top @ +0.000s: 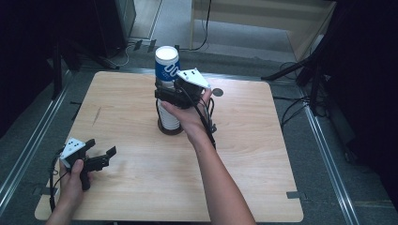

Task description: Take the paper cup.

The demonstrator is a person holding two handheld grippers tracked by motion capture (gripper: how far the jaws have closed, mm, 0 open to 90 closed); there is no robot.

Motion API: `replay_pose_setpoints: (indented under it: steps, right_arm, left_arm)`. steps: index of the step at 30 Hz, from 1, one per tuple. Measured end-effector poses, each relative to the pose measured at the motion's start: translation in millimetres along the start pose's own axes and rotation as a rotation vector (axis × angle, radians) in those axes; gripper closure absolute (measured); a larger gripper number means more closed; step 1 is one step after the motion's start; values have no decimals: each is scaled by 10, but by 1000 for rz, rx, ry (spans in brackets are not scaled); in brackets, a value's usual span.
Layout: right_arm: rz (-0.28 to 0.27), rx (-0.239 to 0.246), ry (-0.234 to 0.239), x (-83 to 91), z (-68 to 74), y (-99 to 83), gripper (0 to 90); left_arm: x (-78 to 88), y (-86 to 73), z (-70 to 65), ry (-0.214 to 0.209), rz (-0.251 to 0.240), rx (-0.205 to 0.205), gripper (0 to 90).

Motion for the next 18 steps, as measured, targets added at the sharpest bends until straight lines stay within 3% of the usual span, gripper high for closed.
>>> replay_pose_setpoints:
  steps: [18]
  right_arm:
    - [-1,12,-50,-206,57,127,64]
  left_arm:
    - [-2,3,-6,-4,-3,-3,62]
Point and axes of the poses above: each handheld gripper's, and its own axes: x roughly backward along the jaws, y roughly out of its top, z roughly to its left, the point moved 10 cm from there along -x, roughly forward along the jaws, and after that the axes turned 15 degrees about z, right-handed, at the moved point
